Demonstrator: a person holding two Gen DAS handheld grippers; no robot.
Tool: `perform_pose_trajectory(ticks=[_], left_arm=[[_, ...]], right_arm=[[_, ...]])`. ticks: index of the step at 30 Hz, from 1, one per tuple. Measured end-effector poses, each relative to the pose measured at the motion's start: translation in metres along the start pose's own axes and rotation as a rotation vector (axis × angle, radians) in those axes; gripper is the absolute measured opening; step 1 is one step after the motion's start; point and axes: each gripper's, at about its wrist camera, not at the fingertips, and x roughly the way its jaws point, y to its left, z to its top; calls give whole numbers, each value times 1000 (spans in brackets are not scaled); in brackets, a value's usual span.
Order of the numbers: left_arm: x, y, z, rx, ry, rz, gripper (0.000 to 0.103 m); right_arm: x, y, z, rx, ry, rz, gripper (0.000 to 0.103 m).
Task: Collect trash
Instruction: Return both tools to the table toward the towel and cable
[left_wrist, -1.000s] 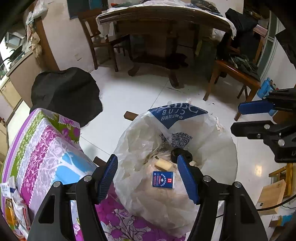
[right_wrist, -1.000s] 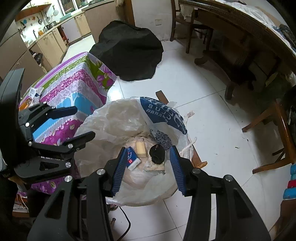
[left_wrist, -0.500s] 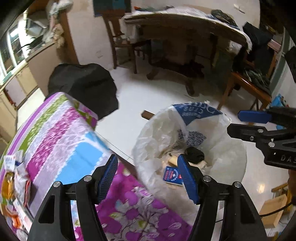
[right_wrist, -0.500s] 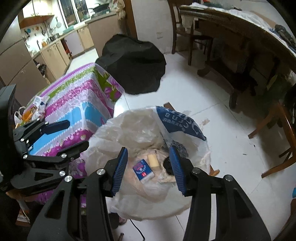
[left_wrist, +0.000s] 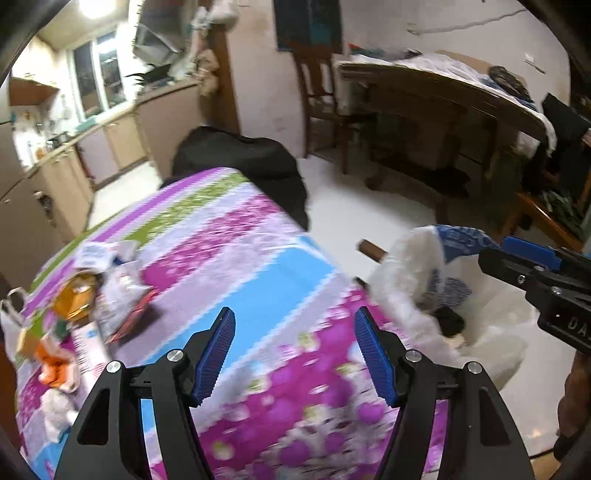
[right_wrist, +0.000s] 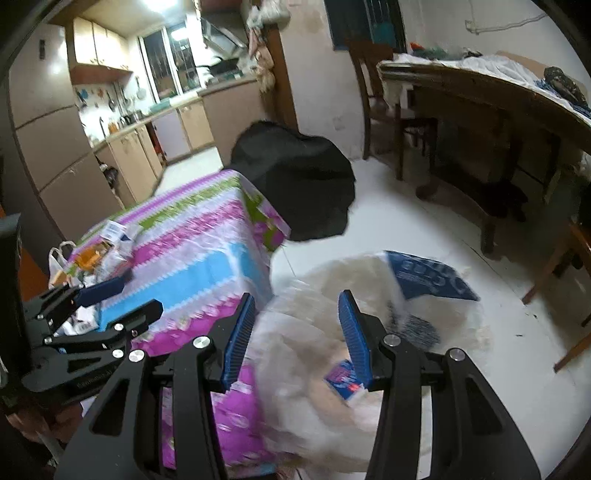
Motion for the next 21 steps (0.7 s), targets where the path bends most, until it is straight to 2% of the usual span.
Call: perform_pose_trajectory(ticks=[5, 13, 21], left_arm=[[-16, 38, -13, -80, -24, 62, 67], [-38, 112, -40, -222, -25, 146, 67], [-64, 188, -80, -299, -9, 221, 67]], right_arm=[[4, 32, -7, -34, -39, 21, 45], [15, 76, -18, -87, -35, 81, 46], [26, 137, -37, -214, -2, 193, 49]])
